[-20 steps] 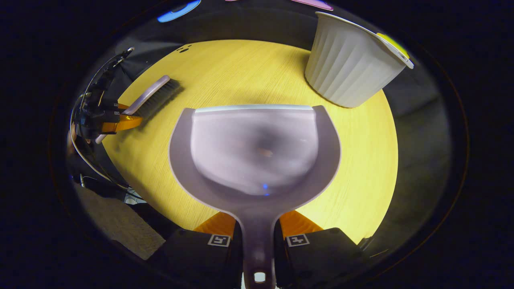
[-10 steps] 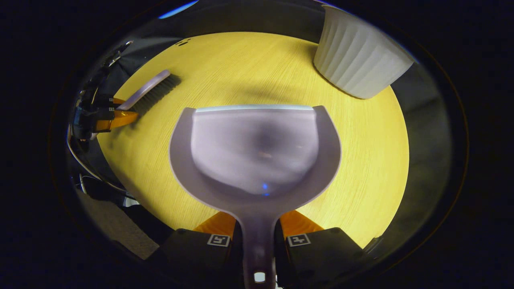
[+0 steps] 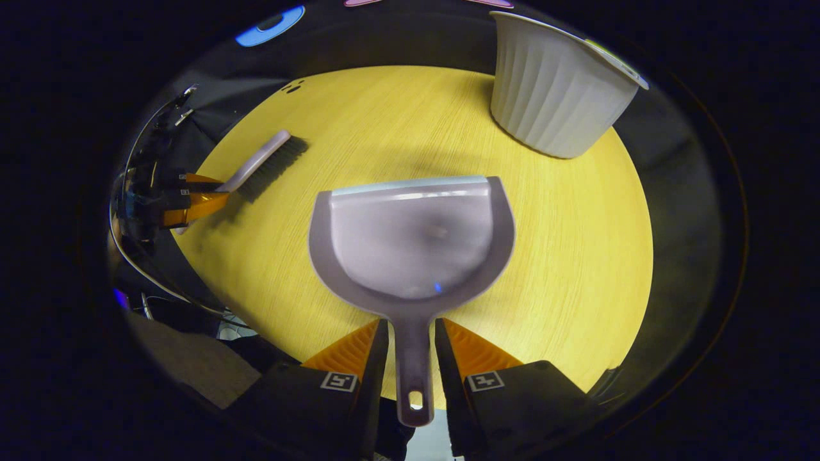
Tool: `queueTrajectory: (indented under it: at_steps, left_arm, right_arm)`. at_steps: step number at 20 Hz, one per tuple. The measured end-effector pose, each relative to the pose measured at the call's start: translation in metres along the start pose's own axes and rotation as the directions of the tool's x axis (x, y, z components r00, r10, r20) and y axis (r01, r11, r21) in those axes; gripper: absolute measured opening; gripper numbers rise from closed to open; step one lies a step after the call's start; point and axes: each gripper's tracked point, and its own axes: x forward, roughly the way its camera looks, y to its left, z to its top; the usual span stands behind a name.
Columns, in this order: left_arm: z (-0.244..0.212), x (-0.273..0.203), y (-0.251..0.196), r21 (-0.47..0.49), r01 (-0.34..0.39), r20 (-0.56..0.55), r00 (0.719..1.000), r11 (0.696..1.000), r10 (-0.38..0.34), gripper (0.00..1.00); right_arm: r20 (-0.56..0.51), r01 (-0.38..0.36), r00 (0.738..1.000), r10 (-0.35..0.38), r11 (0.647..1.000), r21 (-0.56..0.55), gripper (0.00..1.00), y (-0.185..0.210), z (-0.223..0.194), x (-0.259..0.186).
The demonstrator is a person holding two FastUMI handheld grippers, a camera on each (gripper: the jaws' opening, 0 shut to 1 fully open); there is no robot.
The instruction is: Pick up the small broom and dustpan from the desktop, sweep the trash into the dustpan with the broom, and then empty the trash into the garbage bin.
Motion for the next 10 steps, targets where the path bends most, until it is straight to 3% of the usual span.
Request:
queueTrajectory:
  at_steps: [3,4,6,10]
  left_arm:
    - [0.011,-0.02,0.004,0.009,-0.015,0.04,0.999,1.0,0.015,0.3]
    - [0.017,-0.028,0.006,0.014,-0.025,0.059,0.998,1.0,0.024,0.3]
    - [0.029,-0.043,0.011,0.011,-0.05,0.106,0.993,0.999,0.048,0.3]
    - [0.067,-0.079,0.009,-0.044,-0.056,0.275,0.959,0.997,0.066,0.29]
  right_arm:
    - [0.054,0.011,0.998,-0.012,1.0,0.008,0.38,0.001,0.011,-0.025]
    - [0.081,0.006,0.997,-0.008,1.0,0.017,0.43,0.003,0.017,-0.033]
    - [0.16,-0.007,0.987,0.002,1.0,0.031,0.43,0.009,0.035,-0.052]
    - [0.378,0.024,0.925,-0.03,1.0,0.02,0.43,0.014,0.085,-0.092]
